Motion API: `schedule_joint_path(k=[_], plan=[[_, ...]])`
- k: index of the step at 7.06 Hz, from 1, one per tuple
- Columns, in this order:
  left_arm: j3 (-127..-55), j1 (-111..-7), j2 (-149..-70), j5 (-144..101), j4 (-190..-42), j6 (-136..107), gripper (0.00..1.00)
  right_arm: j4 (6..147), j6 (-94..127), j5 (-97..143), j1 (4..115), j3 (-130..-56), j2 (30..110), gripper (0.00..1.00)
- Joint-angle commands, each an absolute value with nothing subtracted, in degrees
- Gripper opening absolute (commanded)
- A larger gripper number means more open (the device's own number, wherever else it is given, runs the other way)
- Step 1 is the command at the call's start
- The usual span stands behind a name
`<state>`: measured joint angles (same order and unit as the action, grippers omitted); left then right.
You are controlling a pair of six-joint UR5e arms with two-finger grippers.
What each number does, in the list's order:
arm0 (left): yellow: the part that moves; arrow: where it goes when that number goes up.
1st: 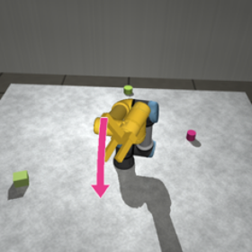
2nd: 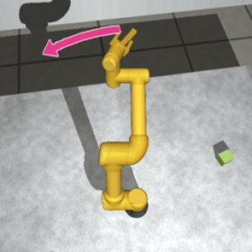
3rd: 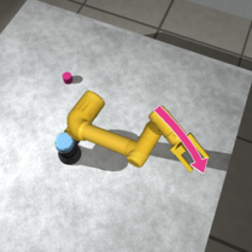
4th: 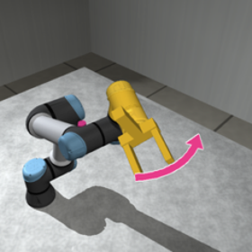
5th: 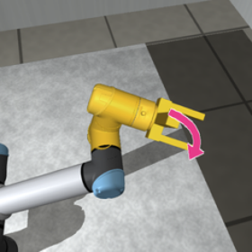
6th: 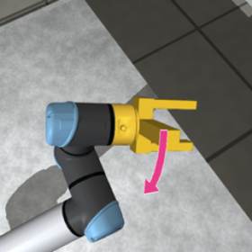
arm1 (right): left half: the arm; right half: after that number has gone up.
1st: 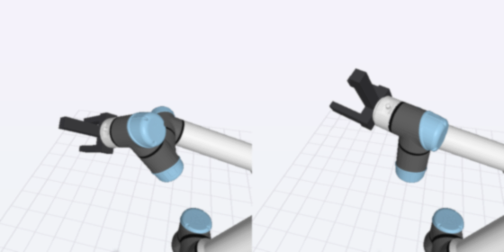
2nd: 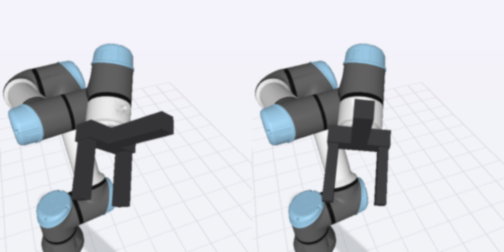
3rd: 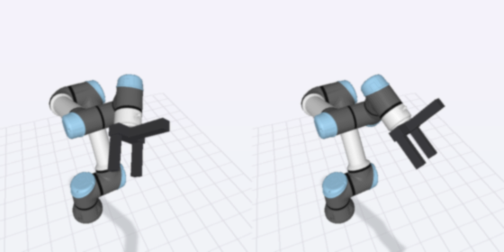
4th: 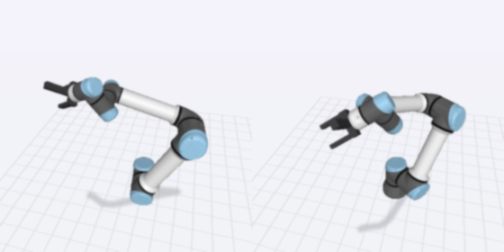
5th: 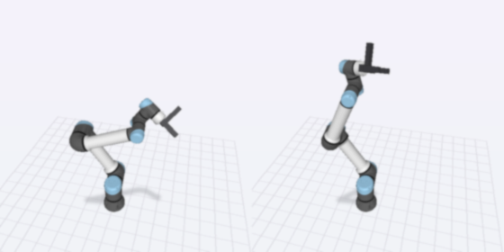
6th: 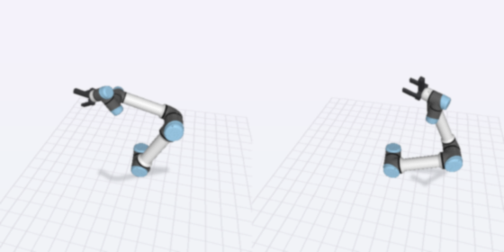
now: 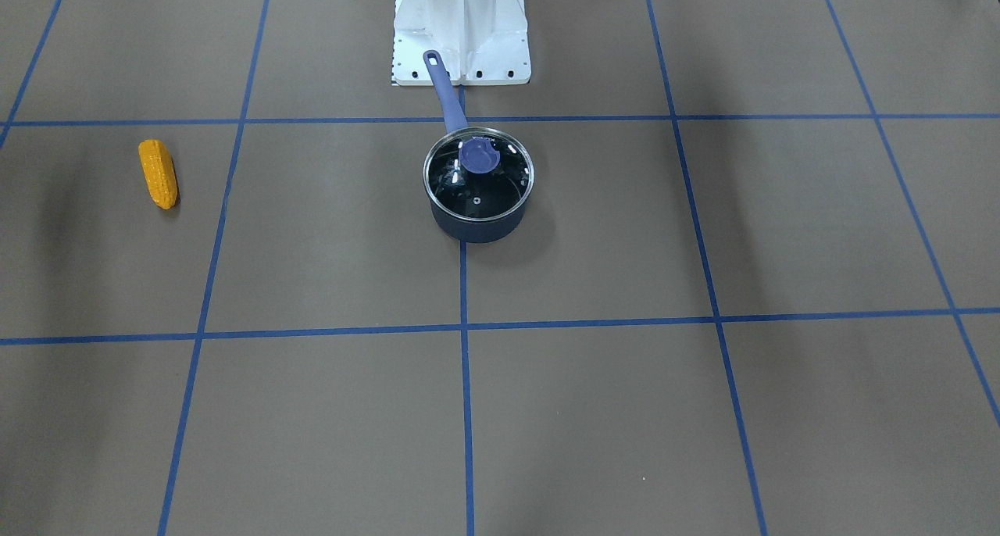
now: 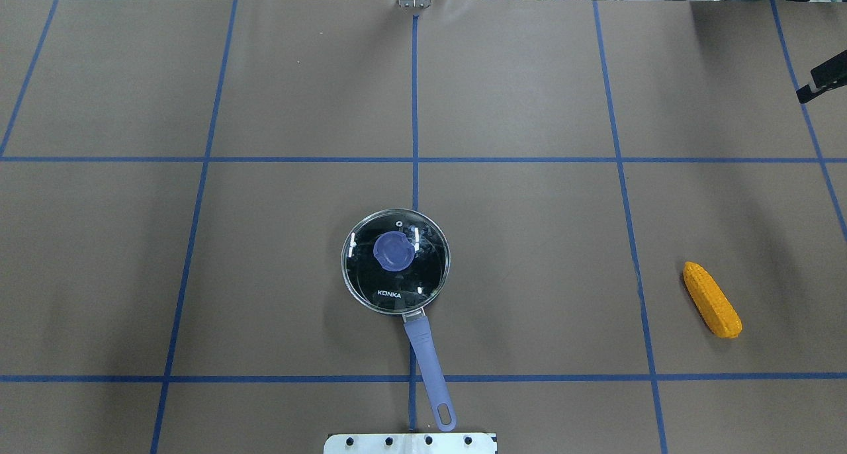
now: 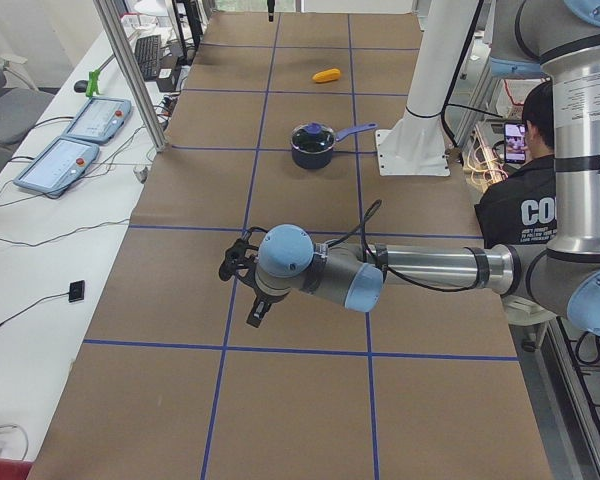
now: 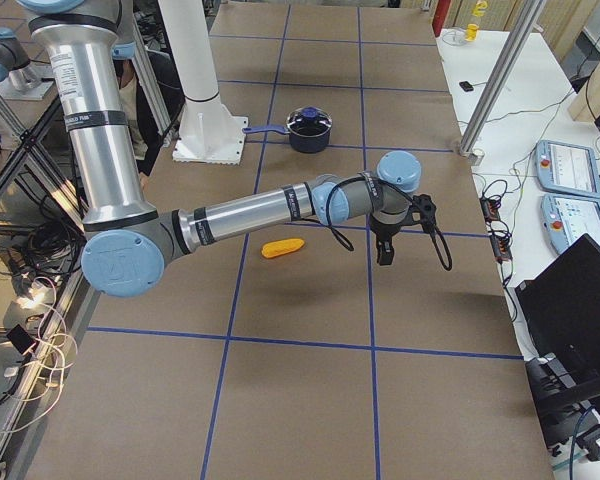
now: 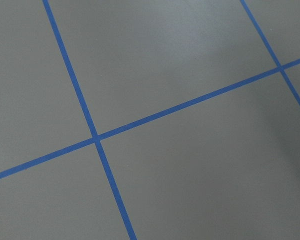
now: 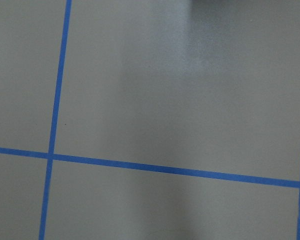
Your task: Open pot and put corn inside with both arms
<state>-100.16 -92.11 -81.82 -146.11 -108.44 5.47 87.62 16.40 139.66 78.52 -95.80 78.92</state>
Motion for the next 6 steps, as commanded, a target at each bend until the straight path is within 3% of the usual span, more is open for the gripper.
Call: schedule_joint_path(k=[1, 3, 6], plan=[[-101.9, -90.1, -84.0, -145.8, -108.5, -2.4, 0.99, 87.5, 24.0, 138.9, 69.0, -98.4, 77.9, 1.0], [-103.6, -86.1, -87.4, -145.5, -108.5, -12.4, 0.99, 87.2, 30.2, 137.4, 63.3, -104.1, 79.7, 1.0], [-106.8, -80.3, -92.0, -145.2, -108.5, -26.3, 0.99, 78.2, 30.4, 134.0, 56.8, -105.3, 87.1, 1.0]])
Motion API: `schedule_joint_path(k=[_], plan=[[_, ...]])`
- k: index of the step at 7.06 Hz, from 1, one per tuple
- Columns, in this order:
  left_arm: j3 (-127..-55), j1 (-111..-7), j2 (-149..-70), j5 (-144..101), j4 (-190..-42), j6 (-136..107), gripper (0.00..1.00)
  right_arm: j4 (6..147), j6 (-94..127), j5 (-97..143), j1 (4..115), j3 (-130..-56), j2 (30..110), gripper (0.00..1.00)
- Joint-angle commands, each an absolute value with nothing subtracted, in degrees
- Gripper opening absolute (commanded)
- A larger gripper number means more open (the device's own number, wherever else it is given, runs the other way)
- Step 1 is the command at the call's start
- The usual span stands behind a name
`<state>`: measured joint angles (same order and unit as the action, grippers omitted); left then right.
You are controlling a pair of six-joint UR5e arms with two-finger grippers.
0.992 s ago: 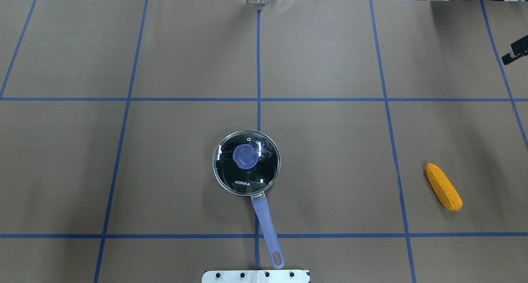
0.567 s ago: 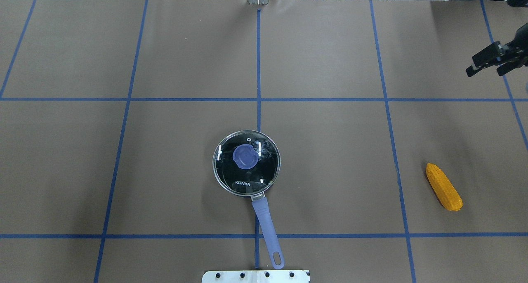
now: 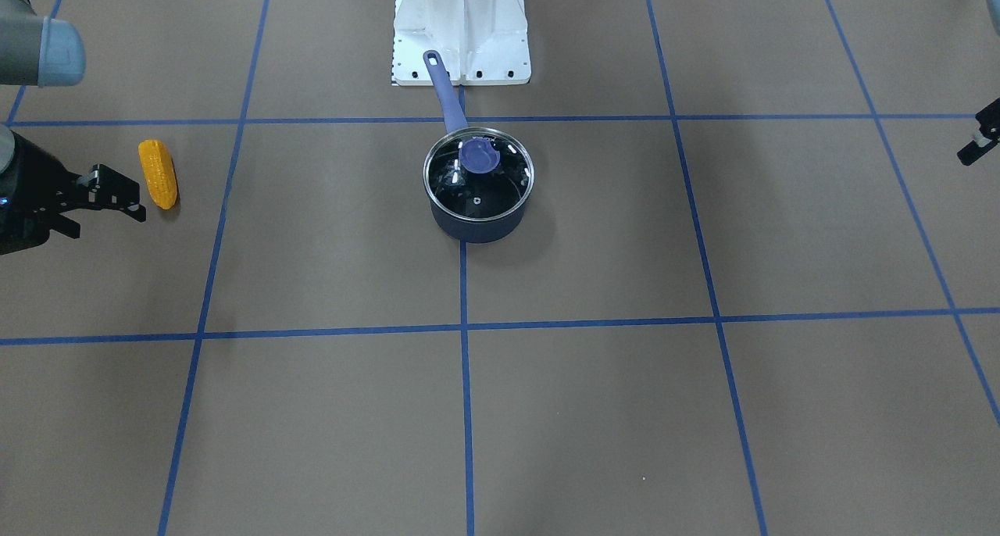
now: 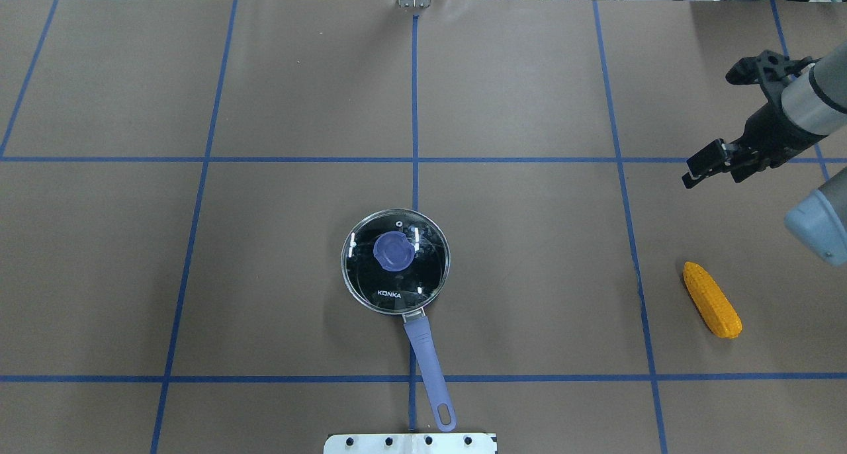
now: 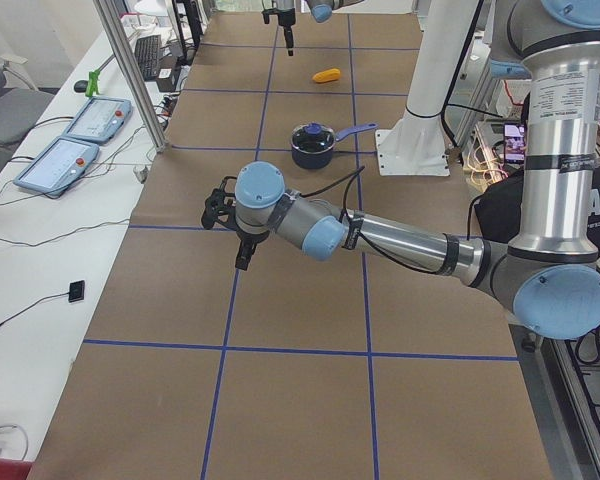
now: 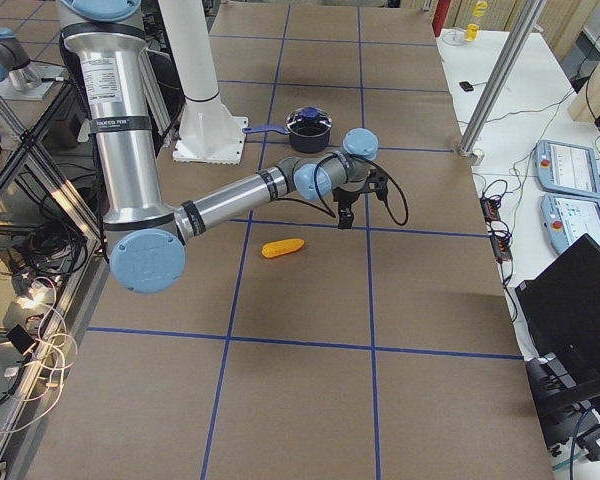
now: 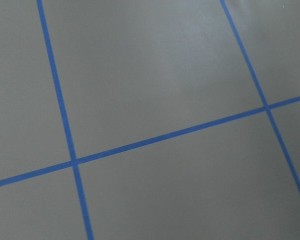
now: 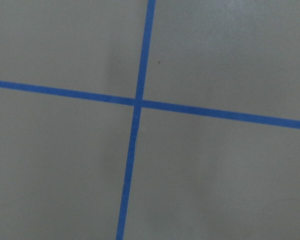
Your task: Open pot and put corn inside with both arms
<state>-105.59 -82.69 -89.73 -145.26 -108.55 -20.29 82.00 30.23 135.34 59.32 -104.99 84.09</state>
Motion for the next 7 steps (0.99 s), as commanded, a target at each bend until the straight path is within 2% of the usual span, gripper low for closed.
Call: schedule_joint_path(k=[1, 4, 7], plan=[[-107.4, -78.7, -93.9, -144.6, -108.5, -30.5, 0.99, 76.9, 31.8, 133.9, 55.2, -105.4, 88.0, 1.0], [-112.4, -70.4, -97.4, -140.3, -108.0, -44.9, 0.99, 69.4, 32.7, 130.3, 49.2, -105.4, 93.3, 1.0], [-113.0, -66.7, -101.1, -138.9, -107.9, -52.4, 0.99, 63.9, 32.5, 127.5, 46.1, -105.3, 98.0, 0.99]])
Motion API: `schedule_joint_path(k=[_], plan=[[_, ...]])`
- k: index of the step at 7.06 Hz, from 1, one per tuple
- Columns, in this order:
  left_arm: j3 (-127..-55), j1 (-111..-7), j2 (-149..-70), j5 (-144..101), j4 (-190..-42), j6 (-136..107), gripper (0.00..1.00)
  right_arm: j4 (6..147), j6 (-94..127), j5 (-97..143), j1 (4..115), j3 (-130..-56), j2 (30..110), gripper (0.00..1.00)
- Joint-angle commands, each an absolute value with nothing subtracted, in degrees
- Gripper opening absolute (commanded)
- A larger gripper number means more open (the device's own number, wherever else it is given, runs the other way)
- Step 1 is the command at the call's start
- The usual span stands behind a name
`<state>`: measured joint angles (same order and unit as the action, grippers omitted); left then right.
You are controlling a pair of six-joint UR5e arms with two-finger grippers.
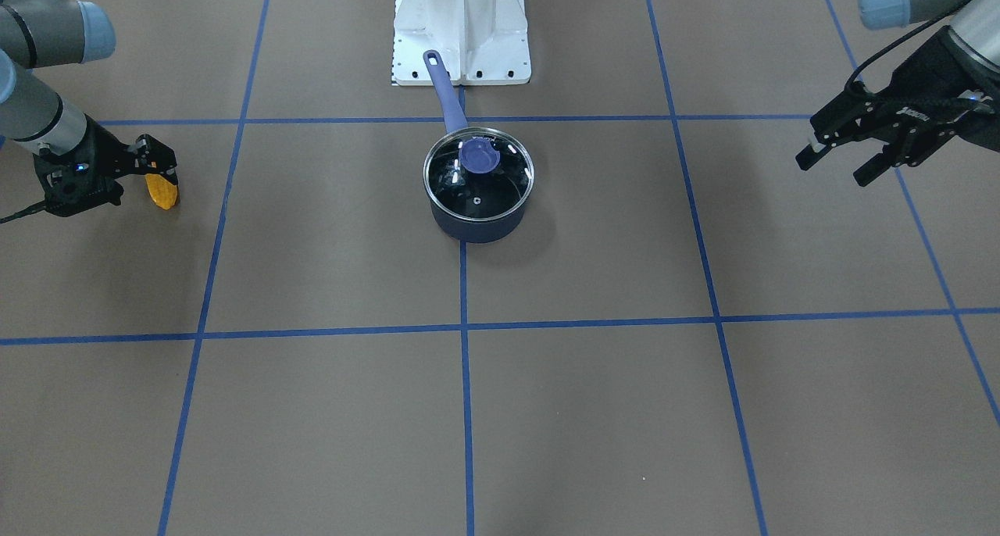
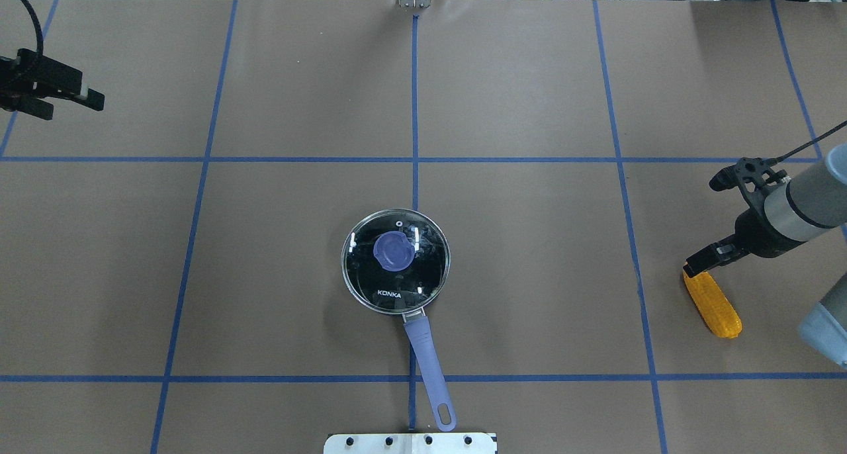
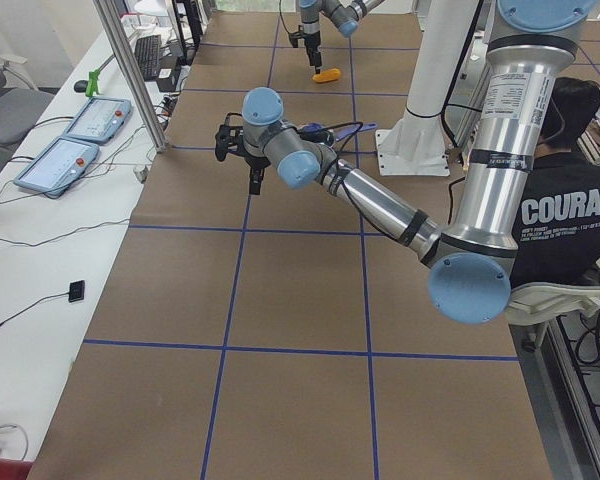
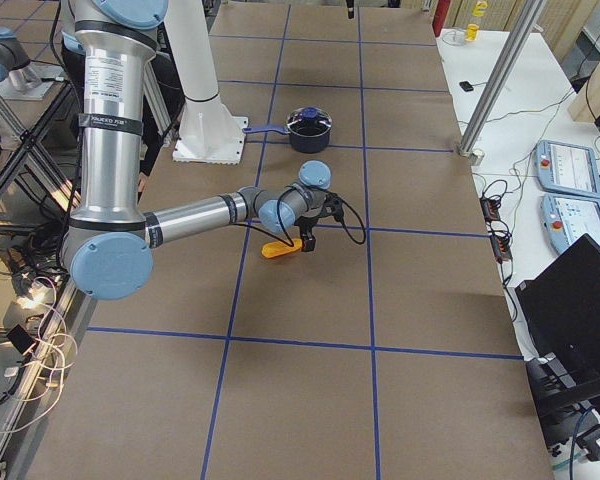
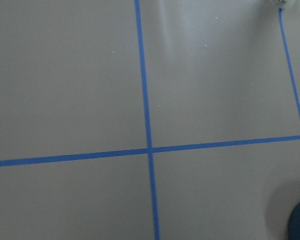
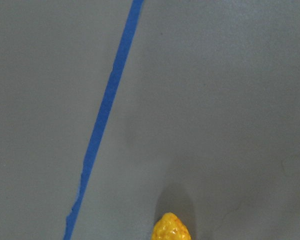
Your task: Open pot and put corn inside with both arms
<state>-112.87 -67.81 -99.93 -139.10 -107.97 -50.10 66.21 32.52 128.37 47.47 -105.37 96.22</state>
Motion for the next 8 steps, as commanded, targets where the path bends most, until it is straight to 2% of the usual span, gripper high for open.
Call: schedule_joint_path(k=[1, 5, 6, 7, 8], plan=[[-113.0, -65.1, -102.7, -136.3, -107.9, -56.2, 0.99, 62.9, 32.7, 126.9, 45.1, -105.3, 98.8, 0.98], [-114.1, -57.5, -111.6, -129.2, -98.5, -63.0, 0.99, 60.7, 33.0, 125.4, 42.1, -105.3, 100.2, 0.91], [-114.1, -57.3, -111.9, -128.9, -98.4, -63.7, 0.99, 60.7, 33.3, 125.3, 42.0, -105.3, 100.3, 0.82], [-114.1, -57.3, -112.0, -128.9, -98.4, -63.7, 0.99, 60.7, 33.5, 125.3, 41.8, -105.3, 100.3, 0.63], [-114.0, -56.9, -112.1, -128.9, -98.4, -63.7, 0.99, 60.7, 33.5, 125.3, 41.8, -105.3, 100.3, 0.37]])
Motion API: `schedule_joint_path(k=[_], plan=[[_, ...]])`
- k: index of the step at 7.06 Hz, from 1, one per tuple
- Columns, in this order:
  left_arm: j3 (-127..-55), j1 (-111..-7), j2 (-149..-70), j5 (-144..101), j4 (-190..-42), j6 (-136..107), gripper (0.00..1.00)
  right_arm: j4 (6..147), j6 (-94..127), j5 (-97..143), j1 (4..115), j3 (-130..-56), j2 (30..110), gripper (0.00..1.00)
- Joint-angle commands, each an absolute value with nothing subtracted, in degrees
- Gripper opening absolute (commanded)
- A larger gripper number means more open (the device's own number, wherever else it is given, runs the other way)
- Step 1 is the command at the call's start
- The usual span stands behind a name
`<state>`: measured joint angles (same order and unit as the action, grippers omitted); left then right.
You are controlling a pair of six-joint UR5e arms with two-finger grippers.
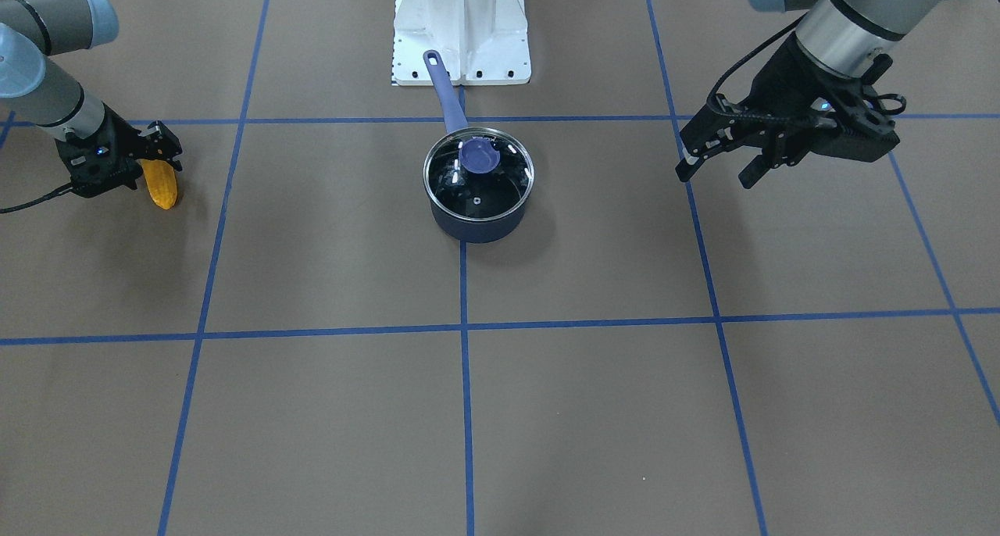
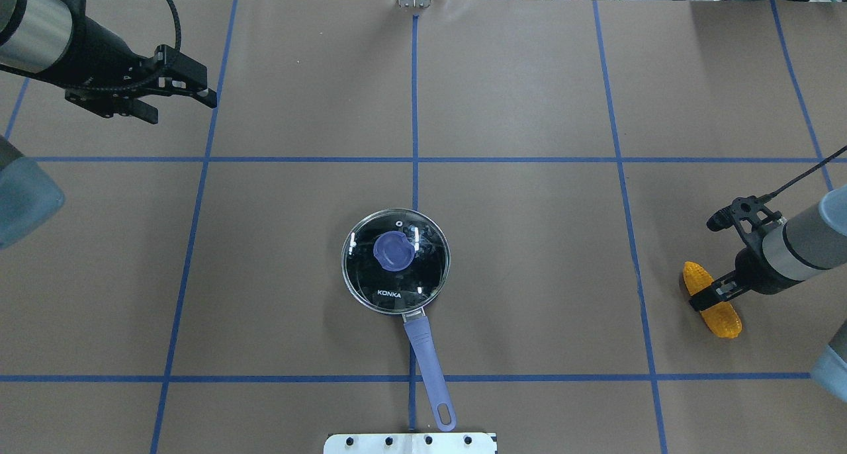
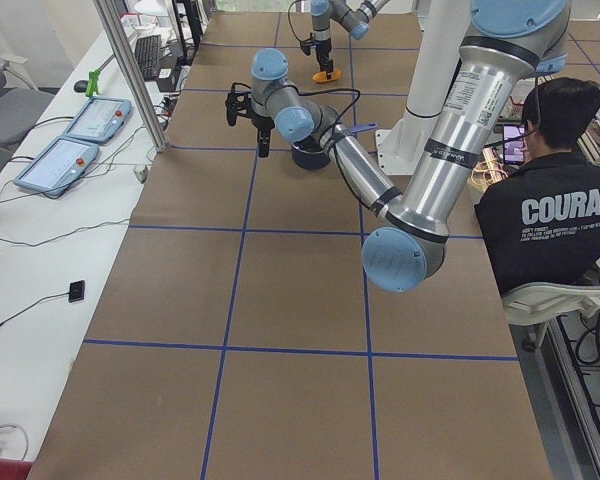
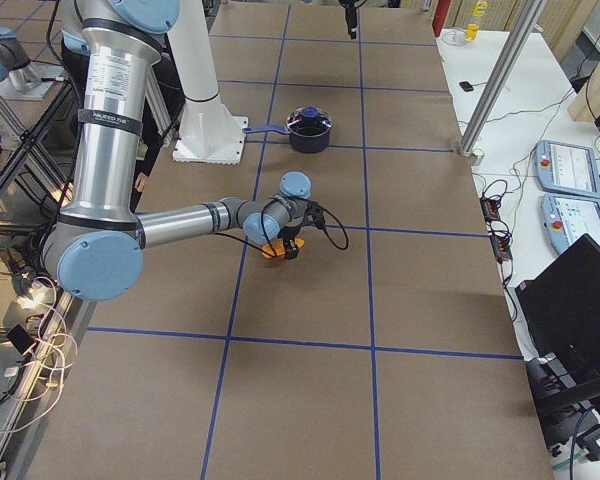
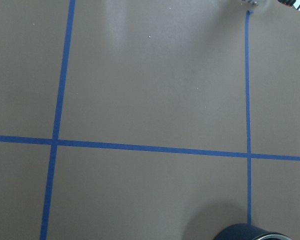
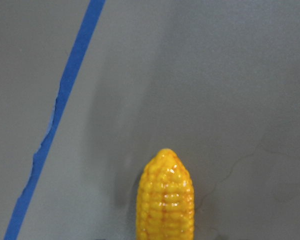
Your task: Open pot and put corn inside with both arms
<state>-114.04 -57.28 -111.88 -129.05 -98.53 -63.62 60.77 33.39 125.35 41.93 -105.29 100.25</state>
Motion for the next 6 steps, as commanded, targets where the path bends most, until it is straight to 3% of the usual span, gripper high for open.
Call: schedule_joint_path(k=[1, 2, 4, 6], plan=[[-114.0, -56.7, -112.1, -128.9, -98.4, -63.7, 0.99, 60.7, 33.5, 125.3, 41.8, -105.3, 100.3, 0.14], [-114.0, -56.6, -112.2, -128.9, -98.4, -63.7, 0.99, 60.7, 33.5, 125.3, 41.8, -105.3, 100.2, 0.0], [-113.9, -54.9, -113.5, -128.1, -98.4, -66.1, 0.99, 61.3, 33.5, 127.9, 43.3, -105.9, 99.1, 0.0], [-113.8, -46.3, -119.2, -119.9, -92.2, -69.9, 0.99, 67.0, 32.3, 133.3, 50.2, -105.4, 94.0, 0.0]])
